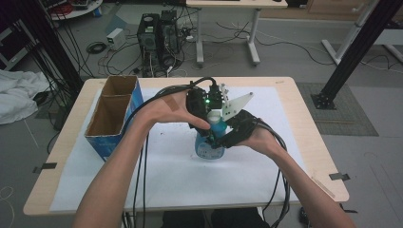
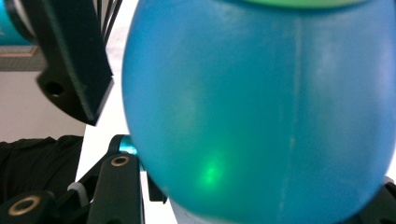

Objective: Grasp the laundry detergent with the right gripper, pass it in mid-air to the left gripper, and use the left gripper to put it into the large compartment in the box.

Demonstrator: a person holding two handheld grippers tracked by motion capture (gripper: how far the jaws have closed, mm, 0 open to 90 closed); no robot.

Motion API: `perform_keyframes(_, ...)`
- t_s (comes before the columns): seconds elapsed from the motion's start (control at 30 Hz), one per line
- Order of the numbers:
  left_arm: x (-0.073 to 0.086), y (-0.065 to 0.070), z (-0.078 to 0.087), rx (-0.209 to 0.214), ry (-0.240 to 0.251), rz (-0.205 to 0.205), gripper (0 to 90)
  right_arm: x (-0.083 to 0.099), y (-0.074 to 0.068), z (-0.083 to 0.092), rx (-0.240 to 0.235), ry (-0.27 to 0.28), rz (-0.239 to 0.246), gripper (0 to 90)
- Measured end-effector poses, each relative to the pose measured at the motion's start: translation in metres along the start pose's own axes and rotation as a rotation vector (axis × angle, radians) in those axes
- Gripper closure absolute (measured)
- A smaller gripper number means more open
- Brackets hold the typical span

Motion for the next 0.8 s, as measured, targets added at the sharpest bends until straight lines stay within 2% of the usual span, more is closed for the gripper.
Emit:
perform_keyframes(0.2, 0.0010, -0.0003, -0.0006, -0.005, -0.005, 0.000, 30.3, 0.0005, -0.0007, -0.0018, -0.005, -0.002, 0.000, 46.7)
perform_keyframes(0.3, 0.0014, -0.0016, -0.0002, -0.016, -0.003, 0.000, 34.4, 0.0004, -0.0006, -0.0024, -0.004, -0.001, 0.001, 46.8)
perform_keyframes(0.8, 0.0028, 0.0005, -0.0005, -0.028, -0.028, -0.019, 37.3, 0.0001, -0.0025, -0.0049, -0.013, 0.000, -0.002, 46.4)
Point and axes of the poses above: each handheld gripper's, and its own axes: z roughly backward along the jaws, x roughly out of its underside, y roughly to its right, the point moved 6 cm from there along -z, roughly forward along the jaws, and after that the axes turned 9 degrees about -x, right-handed, at the moved point
